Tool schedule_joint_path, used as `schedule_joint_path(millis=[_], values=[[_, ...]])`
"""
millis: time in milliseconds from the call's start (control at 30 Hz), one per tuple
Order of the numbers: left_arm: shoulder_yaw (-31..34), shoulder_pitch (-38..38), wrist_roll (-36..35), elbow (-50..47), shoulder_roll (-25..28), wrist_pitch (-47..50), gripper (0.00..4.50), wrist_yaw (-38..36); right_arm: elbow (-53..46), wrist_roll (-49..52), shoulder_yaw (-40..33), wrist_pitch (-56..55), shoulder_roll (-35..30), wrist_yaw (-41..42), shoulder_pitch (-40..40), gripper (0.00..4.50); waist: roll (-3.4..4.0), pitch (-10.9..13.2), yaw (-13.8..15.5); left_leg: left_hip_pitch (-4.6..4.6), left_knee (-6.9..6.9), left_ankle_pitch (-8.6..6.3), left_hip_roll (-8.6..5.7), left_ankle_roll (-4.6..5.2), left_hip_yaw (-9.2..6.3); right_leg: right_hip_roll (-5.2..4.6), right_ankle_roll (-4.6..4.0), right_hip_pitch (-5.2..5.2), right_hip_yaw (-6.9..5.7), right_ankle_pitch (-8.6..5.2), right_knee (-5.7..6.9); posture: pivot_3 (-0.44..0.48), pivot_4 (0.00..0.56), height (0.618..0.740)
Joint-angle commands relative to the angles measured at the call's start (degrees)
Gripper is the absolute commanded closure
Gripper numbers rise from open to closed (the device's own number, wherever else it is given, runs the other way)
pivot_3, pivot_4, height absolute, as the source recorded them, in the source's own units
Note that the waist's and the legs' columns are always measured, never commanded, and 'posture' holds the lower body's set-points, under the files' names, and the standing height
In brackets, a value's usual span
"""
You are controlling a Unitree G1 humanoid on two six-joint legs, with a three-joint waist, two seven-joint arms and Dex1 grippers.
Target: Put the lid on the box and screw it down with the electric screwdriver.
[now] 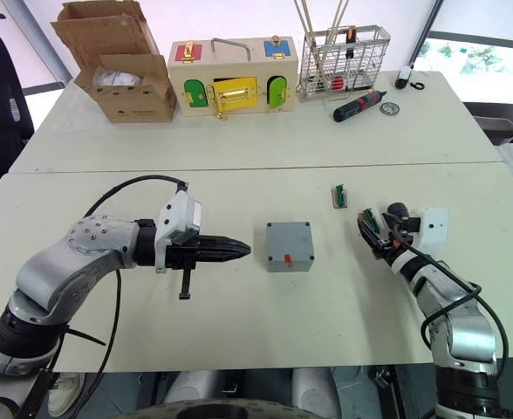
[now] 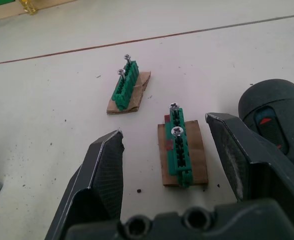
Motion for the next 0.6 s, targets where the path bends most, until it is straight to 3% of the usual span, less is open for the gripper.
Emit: schedule_joint_path(millis=[33, 133, 267, 433, 600], values=[[-0.5, 0.0, 0.4, -2.1, 0.2, -0.9, 4.50, 0.4, 0.5, -0.3, -0.3, -1.4, 0.1, 0.1, -1.1, 1.67, 0.00, 0.0, 0.0, 0.00, 0.00, 0.00, 0.00, 0.00, 0.00, 0.00, 0.00, 0.00, 0.00, 0.00, 0.00, 0.000, 0.150, 0.737], [-0.7, 0.2, 0.5, -2.3, 0.1, -1.0, 4.50, 0.8, 1.1, -0.5, -0.2, -1.6, 0.2, 0.2, -1.5, 1.67, 0.00, 0.0, 0.0, 0.00, 0.00, 0.00, 0.00, 0.00, 0.00, 0.00, 0.00, 0.00, 0.00, 0.00, 0.00, 0.000, 0.150, 0.737], [-0.7, 0.4, 0.4, -2.4, 0.2, -1.0, 4.50, 1.2, 1.4, -0.9, 0.0, -1.9, 0.1, 0.3, -1.7, 2.37, 0.00, 0.0, 0.0, 0.00, 0.00, 0.00, 0.00, 0.00, 0.00, 0.00, 0.00, 0.00, 0.00, 0.00, 0.00, 0.000, 0.150, 0.737], [-0.7, 0.3, 0.5, -2.3, 0.2, -1.1, 4.50, 1.3, 1.6, -1.6, 0.5, -1.9, 0.2, 0.2, -1.8, 4.43, 0.00, 0.0, -0.1, 0.00, 0.00, 0.00, 0.00, 0.00, 0.00, 0.00, 0.00, 0.01, 0.00, 0.00, 0.00, 0.000, 0.150, 0.737], [-0.7, 0.2, 0.6, -2.2, 0.1, -1.1, 4.50, 1.6, 1.3, -2.2, 0.8, -1.5, 0.2, 0.1, -1.8, 4.43, 0.00, 0.0, -0.1, 0.00, 0.00, 0.00, 0.01, 0.00, 0.00, 0.01, 0.00, 0.00, 0.00, 0.00, 0.00, 0.000, 0.150, 0.737]])
